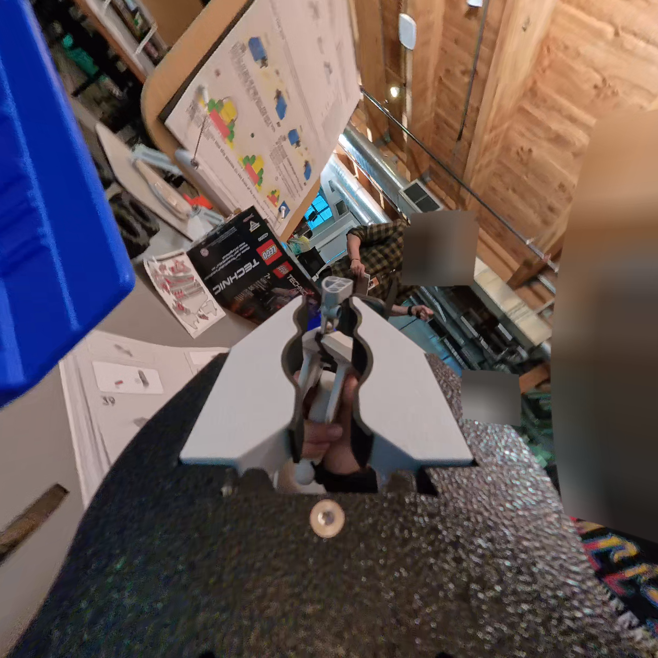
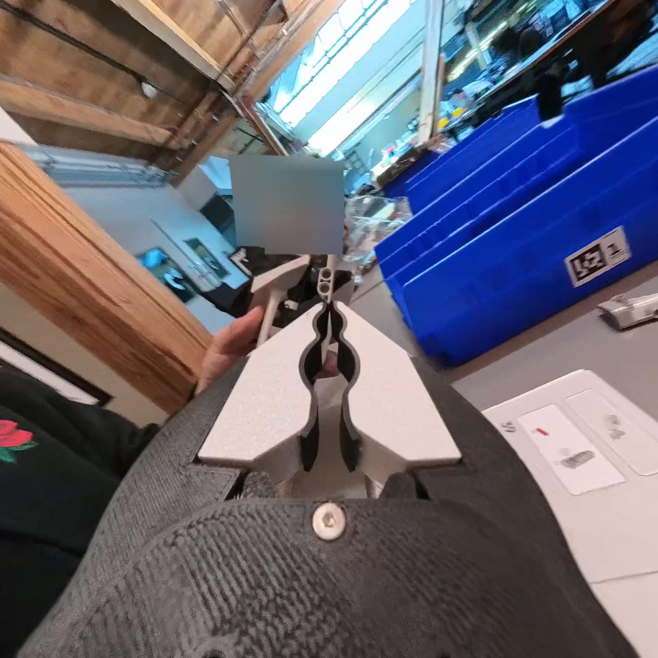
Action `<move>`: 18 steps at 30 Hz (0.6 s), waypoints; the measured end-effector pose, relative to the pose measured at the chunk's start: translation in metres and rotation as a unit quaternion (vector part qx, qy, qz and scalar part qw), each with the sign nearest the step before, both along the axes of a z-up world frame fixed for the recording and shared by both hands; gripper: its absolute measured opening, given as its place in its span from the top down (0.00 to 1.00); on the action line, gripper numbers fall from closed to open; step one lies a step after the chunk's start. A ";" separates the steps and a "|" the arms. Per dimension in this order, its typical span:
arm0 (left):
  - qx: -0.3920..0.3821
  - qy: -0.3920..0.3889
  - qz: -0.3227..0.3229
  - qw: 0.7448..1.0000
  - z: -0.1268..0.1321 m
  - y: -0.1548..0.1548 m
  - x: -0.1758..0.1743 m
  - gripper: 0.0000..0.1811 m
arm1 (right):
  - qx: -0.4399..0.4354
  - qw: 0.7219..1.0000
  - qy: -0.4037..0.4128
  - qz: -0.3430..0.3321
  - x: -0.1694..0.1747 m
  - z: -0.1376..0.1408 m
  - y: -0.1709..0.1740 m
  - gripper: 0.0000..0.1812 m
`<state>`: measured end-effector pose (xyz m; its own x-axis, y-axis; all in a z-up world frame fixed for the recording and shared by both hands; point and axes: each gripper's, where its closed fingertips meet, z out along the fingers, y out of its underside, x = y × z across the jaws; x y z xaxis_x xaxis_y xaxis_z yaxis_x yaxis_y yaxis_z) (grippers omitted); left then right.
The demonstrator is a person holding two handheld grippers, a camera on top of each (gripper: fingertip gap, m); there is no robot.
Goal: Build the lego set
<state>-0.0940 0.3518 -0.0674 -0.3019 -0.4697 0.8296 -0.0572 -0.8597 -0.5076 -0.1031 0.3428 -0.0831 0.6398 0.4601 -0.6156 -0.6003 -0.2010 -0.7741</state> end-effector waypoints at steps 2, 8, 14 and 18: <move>0.073 -0.032 0.003 0.997 0.013 0.002 -0.011 0.88 | -0.002 0.998 0.052 0.030 0.003 0.002 -0.004 1.00; 0.487 -0.024 -0.003 0.873 0.019 -0.002 -0.039 0.80 | -0.036 0.986 0.121 0.108 -0.001 -0.005 -0.012 1.00; 0.768 0.079 -0.125 0.624 -0.027 0.004 -0.046 0.65 | -0.093 0.975 0.105 0.173 -0.021 -0.022 -0.019 1.00; 0.818 0.081 -0.216 0.527 -0.051 0.000 -0.050 0.67 | -0.110 0.968 0.088 0.207 -0.033 -0.029 -0.023 1.00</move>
